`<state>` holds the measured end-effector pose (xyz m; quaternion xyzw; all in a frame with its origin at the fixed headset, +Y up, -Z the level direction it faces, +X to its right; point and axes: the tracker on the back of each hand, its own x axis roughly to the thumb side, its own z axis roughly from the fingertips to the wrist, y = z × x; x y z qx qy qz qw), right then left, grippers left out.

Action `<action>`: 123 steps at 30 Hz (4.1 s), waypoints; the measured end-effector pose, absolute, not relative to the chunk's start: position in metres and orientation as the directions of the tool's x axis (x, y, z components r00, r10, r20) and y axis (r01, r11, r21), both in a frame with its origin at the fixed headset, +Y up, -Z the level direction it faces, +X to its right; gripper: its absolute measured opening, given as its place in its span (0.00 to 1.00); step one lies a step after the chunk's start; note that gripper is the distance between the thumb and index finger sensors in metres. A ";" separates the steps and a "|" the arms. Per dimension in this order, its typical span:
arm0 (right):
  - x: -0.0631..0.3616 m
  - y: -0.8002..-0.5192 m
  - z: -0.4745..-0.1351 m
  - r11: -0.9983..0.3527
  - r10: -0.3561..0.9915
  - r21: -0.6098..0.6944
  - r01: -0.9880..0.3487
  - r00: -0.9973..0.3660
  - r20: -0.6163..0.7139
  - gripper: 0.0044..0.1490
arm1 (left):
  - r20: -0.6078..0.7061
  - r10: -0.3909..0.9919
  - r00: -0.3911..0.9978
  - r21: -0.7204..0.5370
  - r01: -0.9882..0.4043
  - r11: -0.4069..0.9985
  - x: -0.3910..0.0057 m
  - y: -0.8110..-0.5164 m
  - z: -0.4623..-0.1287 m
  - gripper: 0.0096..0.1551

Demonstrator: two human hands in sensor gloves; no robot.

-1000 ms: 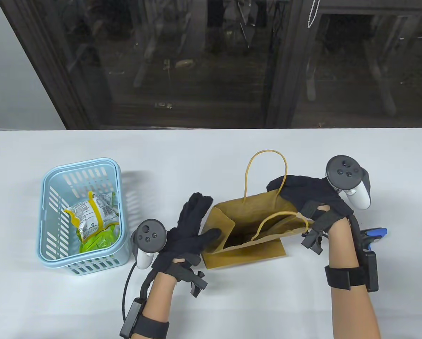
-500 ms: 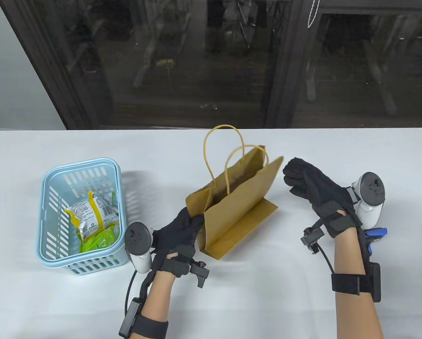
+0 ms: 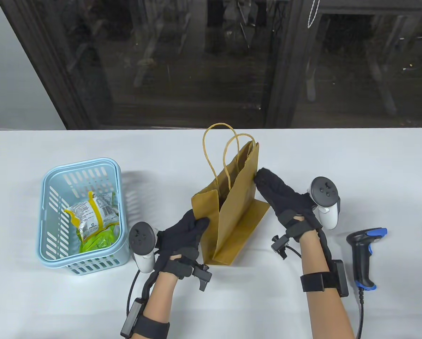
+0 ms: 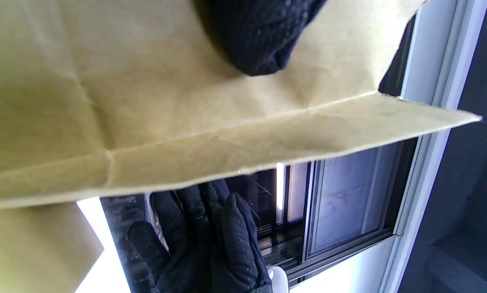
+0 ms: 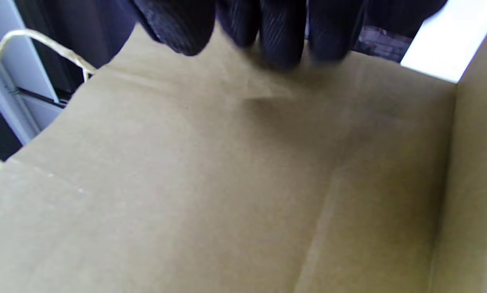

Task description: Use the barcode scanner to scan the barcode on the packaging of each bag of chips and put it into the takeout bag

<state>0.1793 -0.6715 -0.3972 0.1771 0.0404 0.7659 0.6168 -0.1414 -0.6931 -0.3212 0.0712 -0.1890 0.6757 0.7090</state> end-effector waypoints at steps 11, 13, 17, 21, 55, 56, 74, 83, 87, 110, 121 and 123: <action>0.177 -0.677 -0.402 -0.299 0.946 0.186 -0.936 -0.266 0.185 0.51 | 0.385 0.923 -0.004 -0.227 -0.970 0.090 -0.133 -0.688 -0.318 0.22; 0.176 -0.680 -0.402 -0.211 0.968 0.214 -0.954 -0.174 0.179 0.48 | 0.387 0.922 -0.010 -0.236 -0.968 0.088 -0.132 -0.686 -0.317 0.22; 0.185 -0.679 -0.399 -0.248 0.956 0.128 -0.960 -0.221 0.195 0.41 | 0.394 0.919 -0.009 -0.206 -0.975 0.079 -0.133 -0.684 -0.314 0.22; 0.188 -0.677 -0.395 -0.260 0.948 0.099 -0.960 -0.235 0.214 0.40 | 0.405 0.911 0.075 -0.128 -0.982 0.138 -0.133 -0.683 -0.313 0.23; 0.187 -0.682 -0.430 -0.376 0.927 0.013 -0.927 -0.376 0.018 0.25 | 0.630 0.592 0.503 0.000 -0.762 0.648 -0.131 -0.636 -0.284 0.18; 0.184 -0.679 -0.432 -0.398 0.917 0.026 -0.917 -0.398 0.014 0.25 | 0.627 0.591 0.508 -0.010 -0.754 0.657 -0.130 -0.637 -0.285 0.18; 0.153 -0.674 -0.438 -0.476 0.879 0.147 -0.867 -0.475 0.042 0.26 | 0.595 0.538 0.597 -0.080 -0.622 0.779 -0.122 -0.642 -0.288 0.18; 0.156 -0.671 -0.435 -0.479 0.878 0.110 -0.871 -0.476 0.050 0.31 | 0.611 0.548 0.571 -0.085 -0.641 0.763 -0.124 -0.641 -0.286 0.29; 0.167 -0.657 -0.427 -0.480 0.875 0.042 -0.876 -0.475 0.092 0.32 | 0.653 0.554 0.516 -0.041 -0.706 0.707 -0.131 -0.631 -0.279 0.39; 0.310 -0.637 -0.320 -0.983 0.092 -0.185 -0.022 -0.922 -0.376 0.44 | 0.284 0.422 0.861 0.156 -0.476 0.866 -0.130 -0.676 -0.320 0.49; 0.356 -0.723 -0.297 -0.999 0.047 -0.017 -0.046 -0.815 -0.577 0.66 | 0.205 0.398 0.894 0.074 -0.419 0.905 -0.131 -0.700 -0.332 0.54; 0.357 -0.732 -0.297 -0.995 0.069 0.014 -0.094 -0.812 -0.580 0.67 | 0.201 0.393 0.897 0.068 -0.413 0.908 -0.130 -0.701 -0.332 0.55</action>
